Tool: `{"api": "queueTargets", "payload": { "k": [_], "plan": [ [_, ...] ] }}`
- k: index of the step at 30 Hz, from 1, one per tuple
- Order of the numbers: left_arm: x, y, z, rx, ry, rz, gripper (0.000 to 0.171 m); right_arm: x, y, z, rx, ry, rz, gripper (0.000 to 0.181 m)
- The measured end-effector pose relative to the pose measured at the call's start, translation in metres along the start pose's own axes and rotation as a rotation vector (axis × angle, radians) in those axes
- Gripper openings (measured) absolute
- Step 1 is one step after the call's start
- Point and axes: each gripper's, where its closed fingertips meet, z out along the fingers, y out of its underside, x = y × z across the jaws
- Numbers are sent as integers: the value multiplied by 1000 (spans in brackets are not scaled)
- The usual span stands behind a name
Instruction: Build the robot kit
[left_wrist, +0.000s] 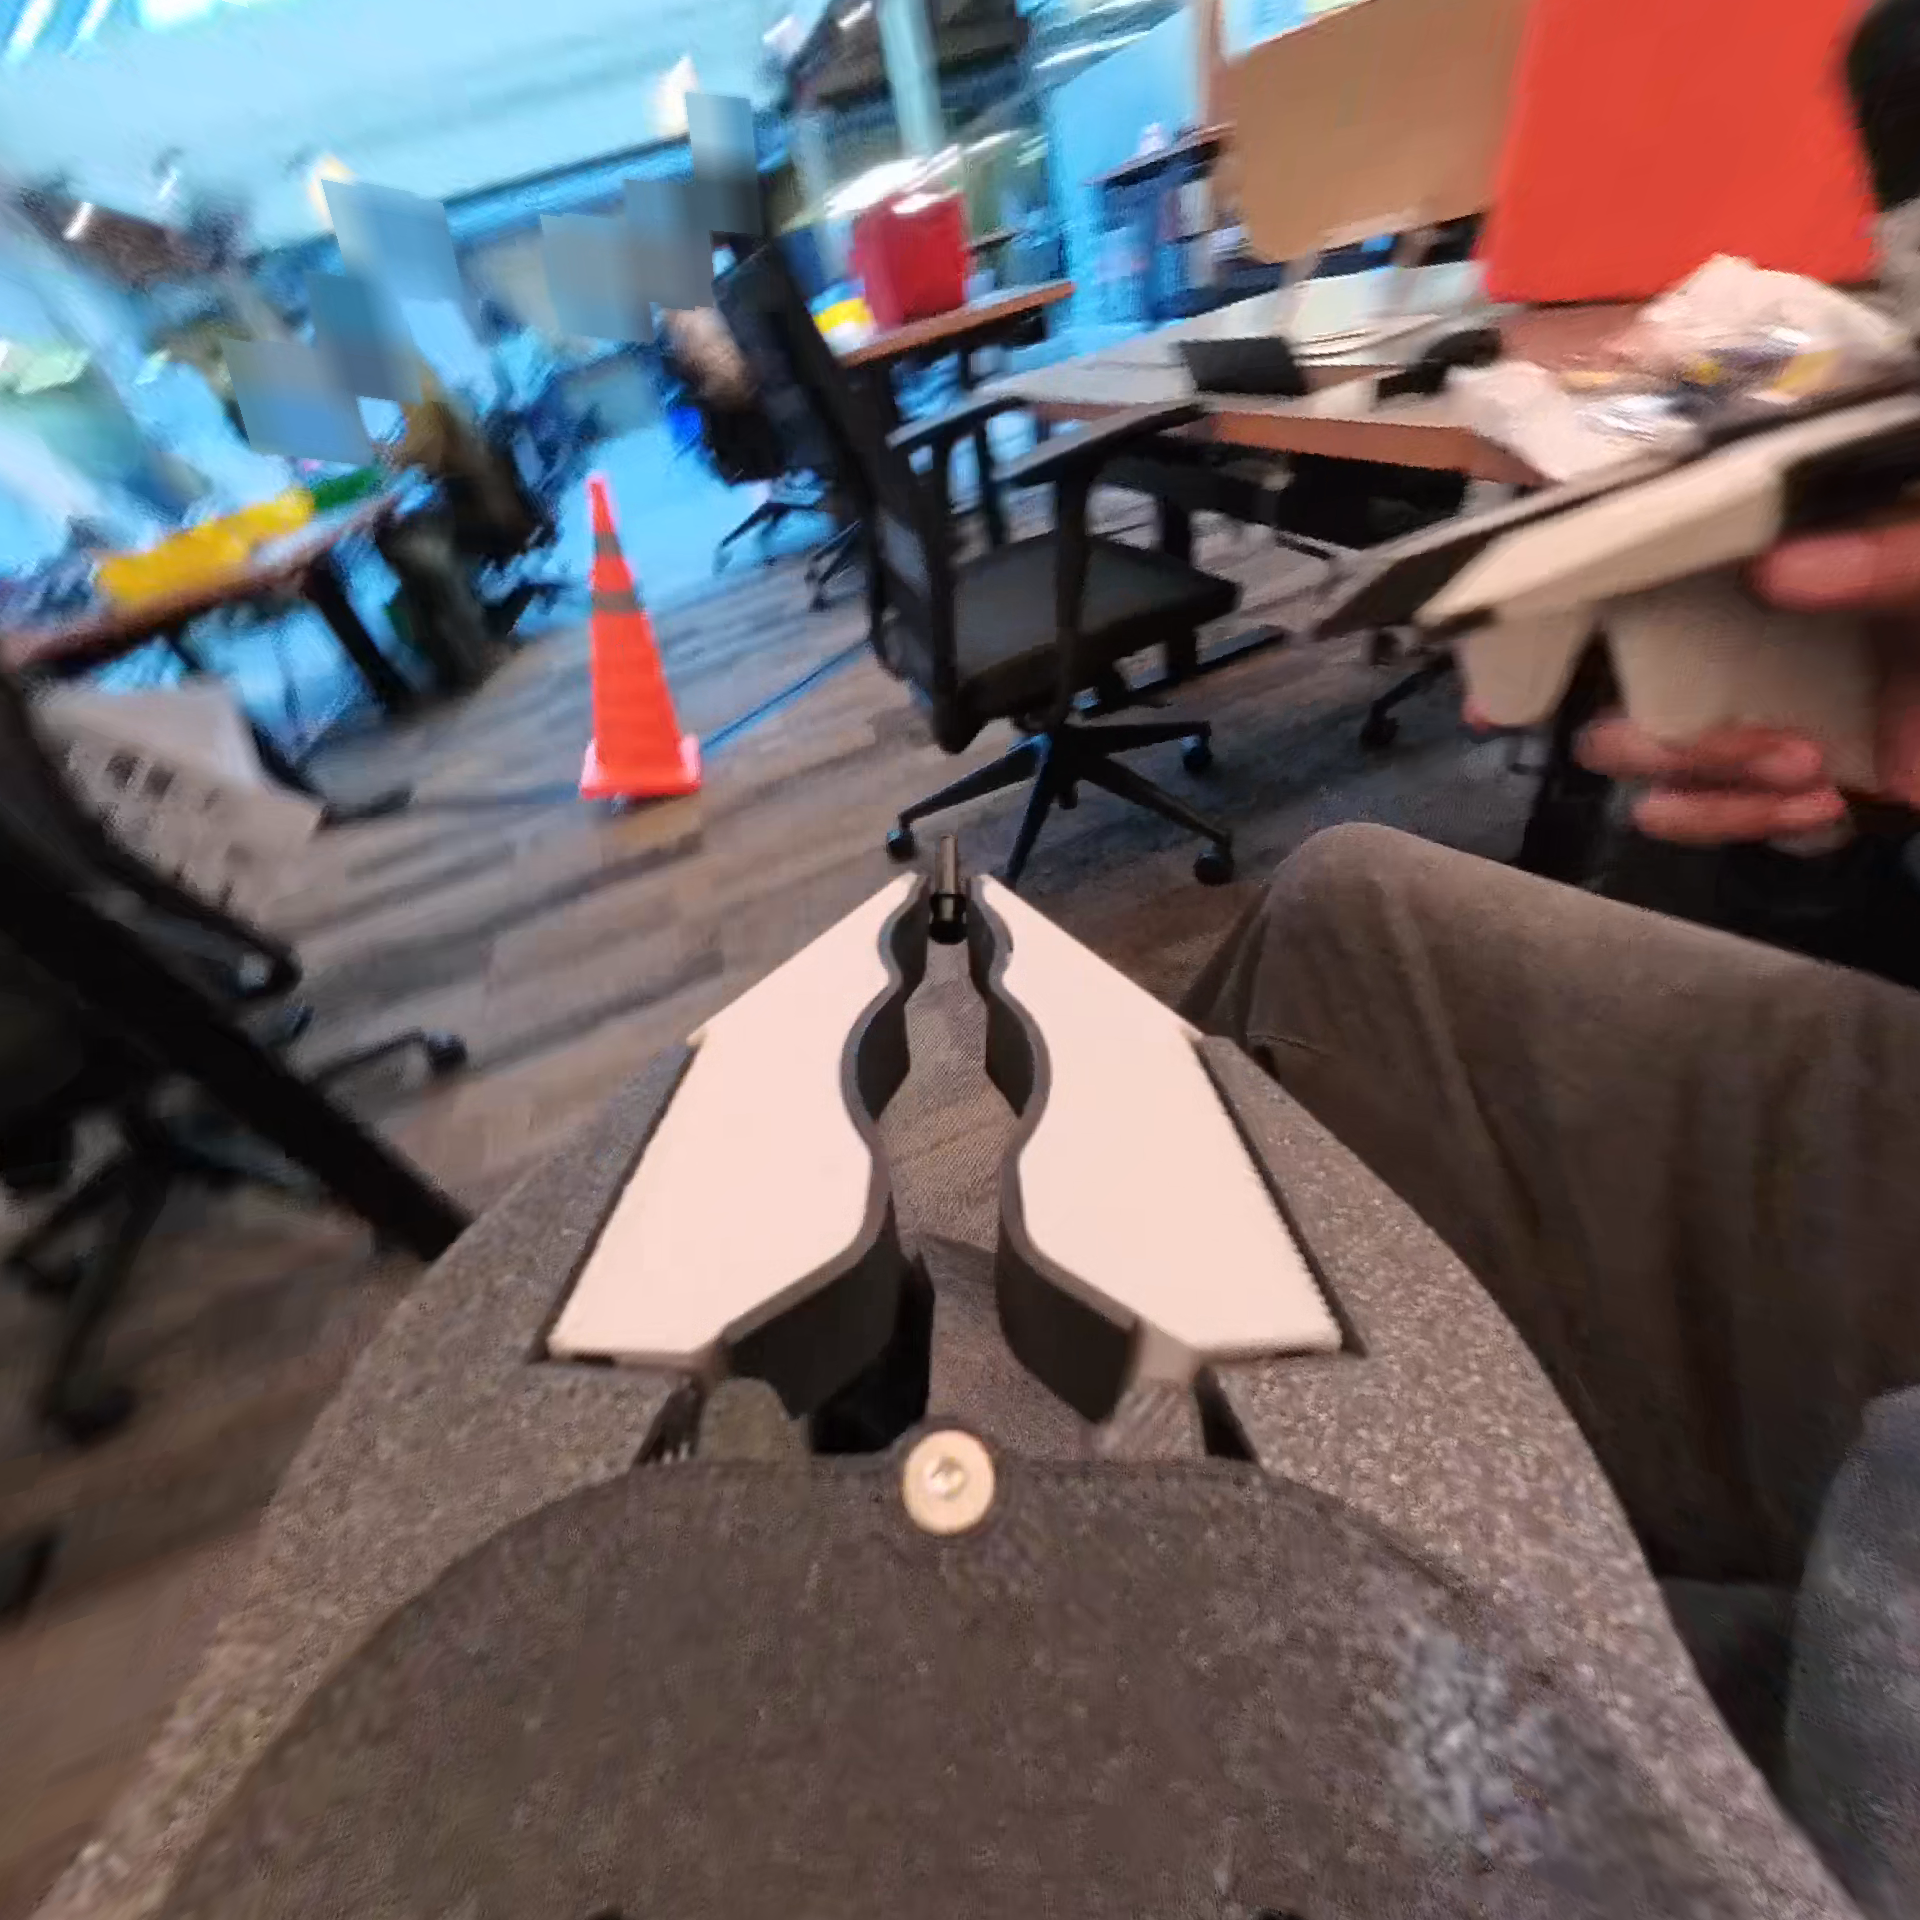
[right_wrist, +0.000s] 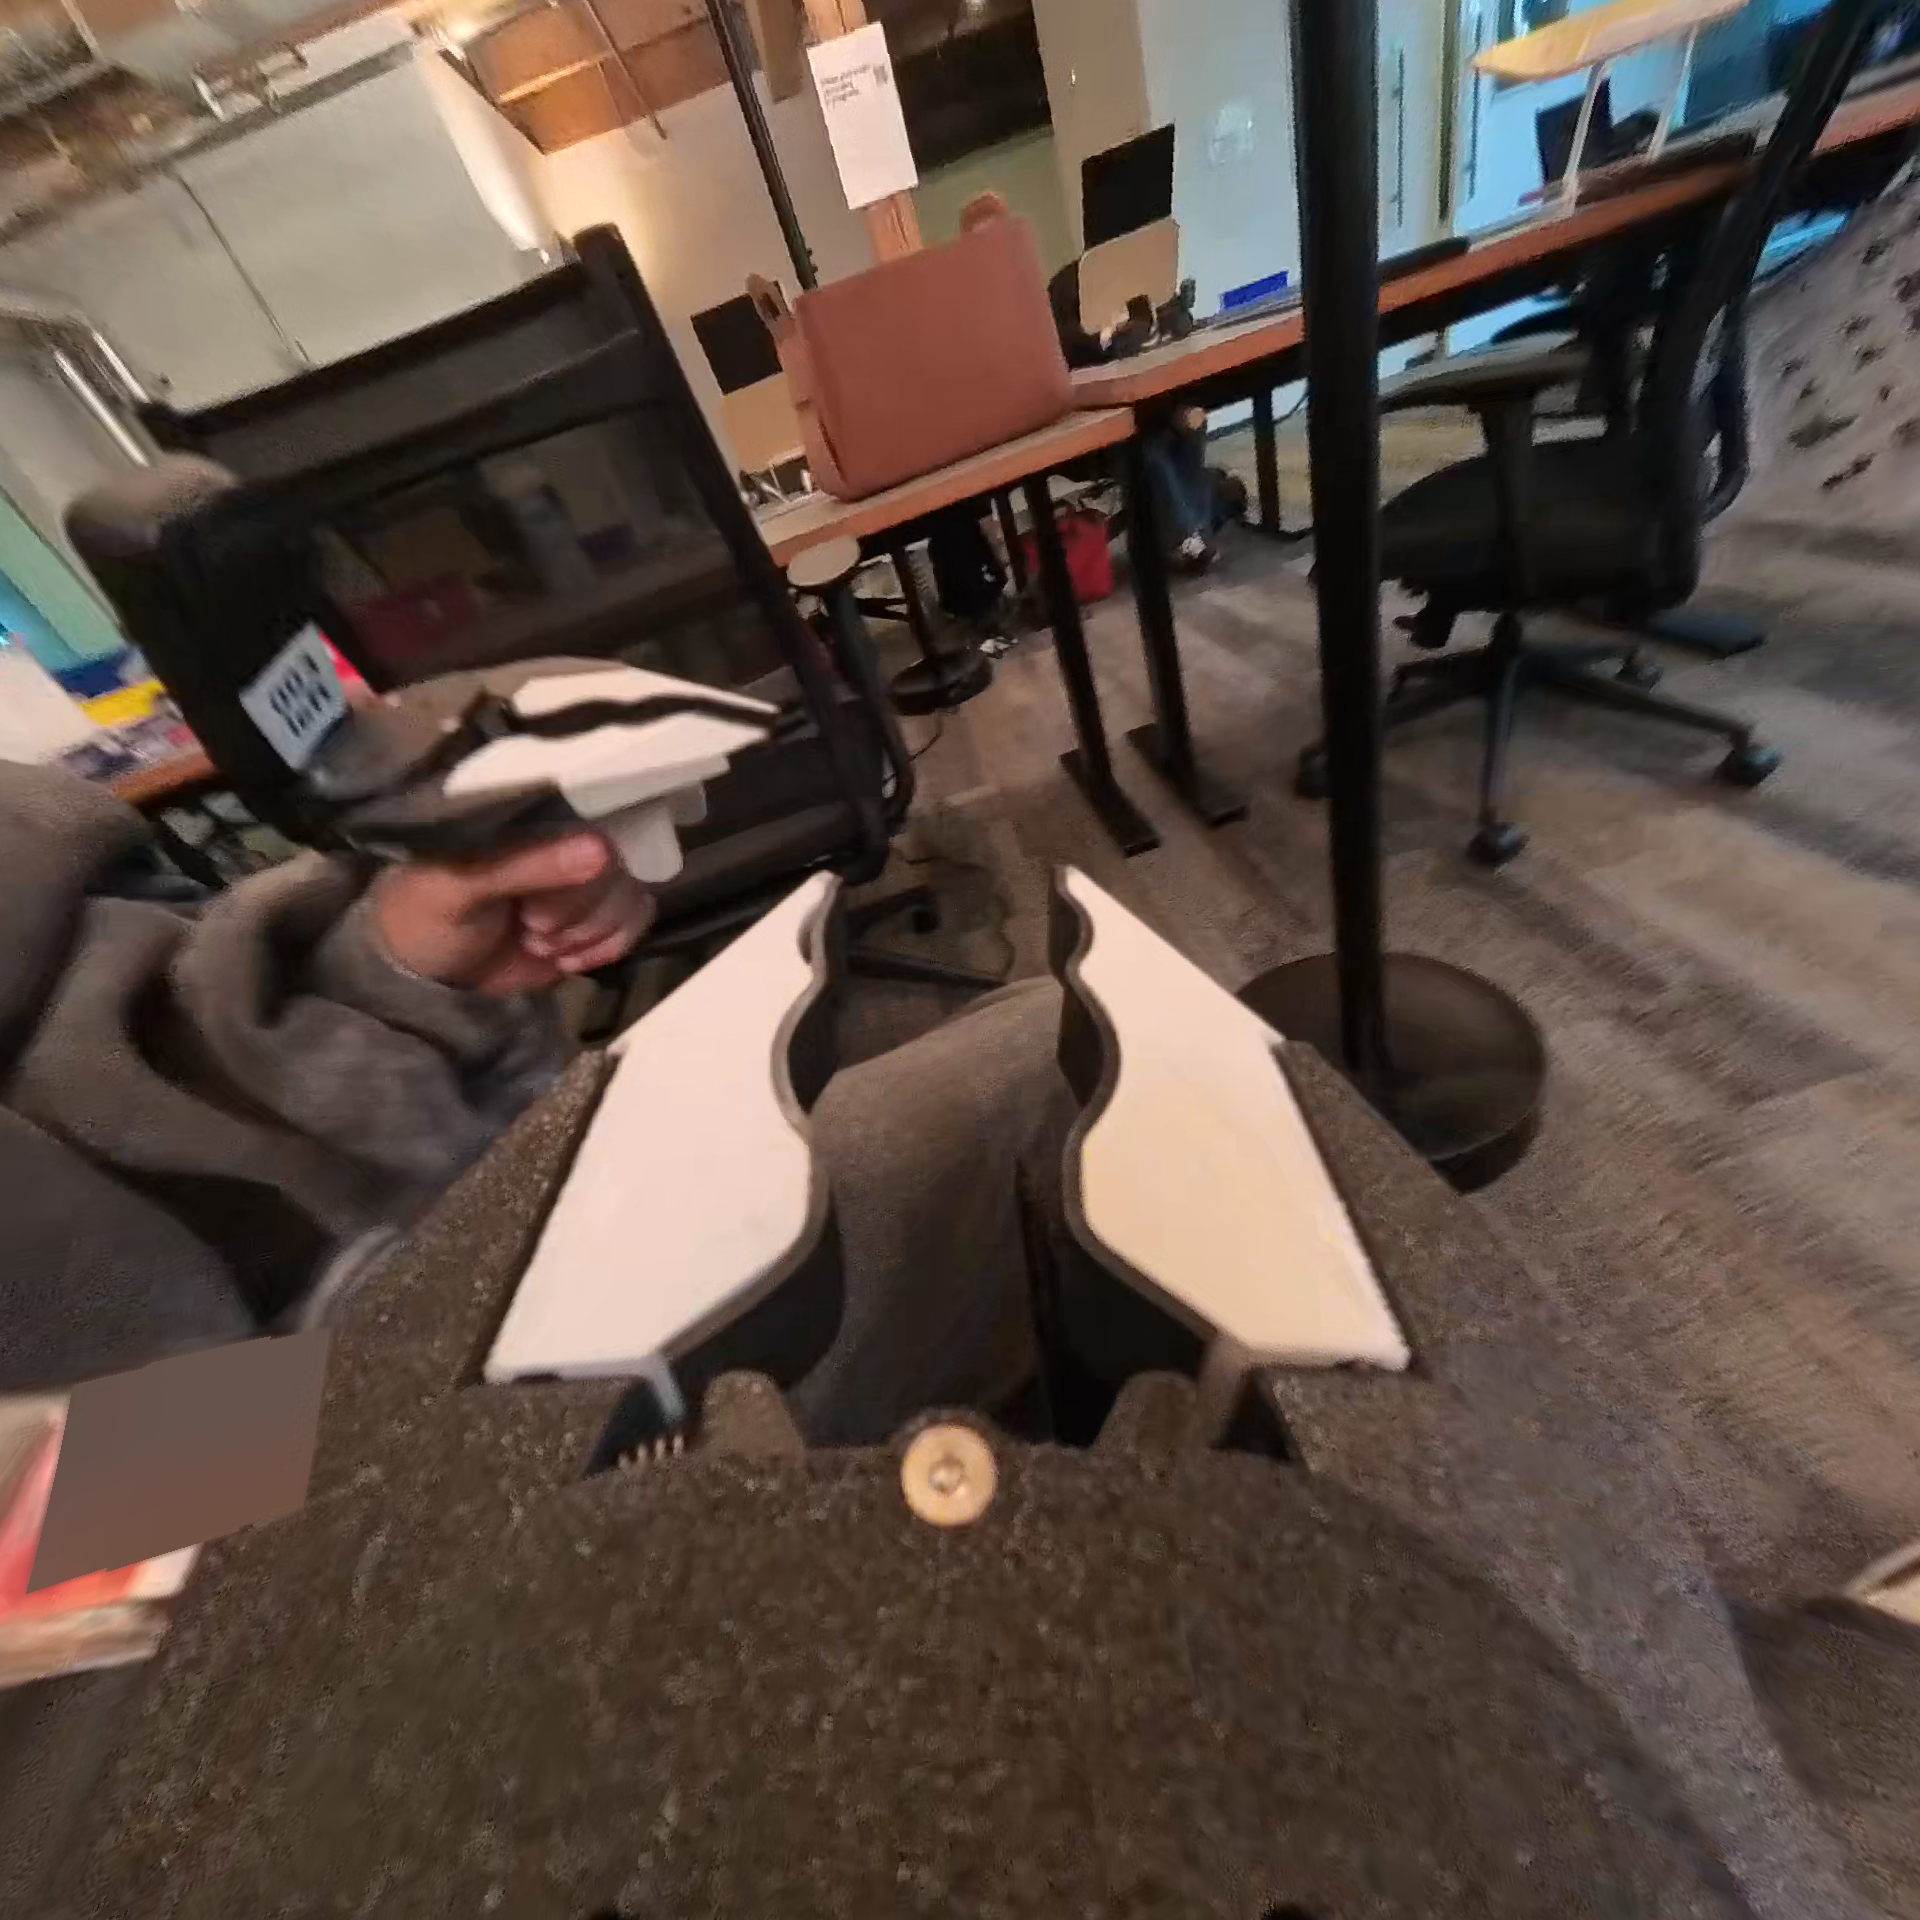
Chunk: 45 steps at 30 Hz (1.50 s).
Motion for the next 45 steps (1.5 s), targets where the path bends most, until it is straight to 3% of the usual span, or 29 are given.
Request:
{"api": "queueTargets", "payload": {
  "k": [5,9,15,23,29,34,38,40,45],
  "plan": [
    [87,-17,10,45,208,112,6,-26,15,-43,-17,37,88,45],
    [153,-39,8,148,366,232,6,-54,31,-77,-50,13,146,49],
    [238,-63,12,331,588,407,5,-91,31,-126,21,-28,201,46],
    [328,-81,-25,578,892,548,6,-134,24,-195,179,72,217,39],
    [376,-94,-52,721,1091,553,6,-167,19,-241,322,253,138,20],
    [400,-111,-70,820,1230,495,6,-172,29,-284,402,477,171,31],
    [418,-118,-98,907,1359,461,6,-195,41,-292,427,522,205,34],
    [427,-119,-110,944,1409,466,6,-212,43,-296,450,514,199,20],
    [448,-118,-132,1000,1533,457,6,-238,53,-314,483,635,178,13]
  ]
}}
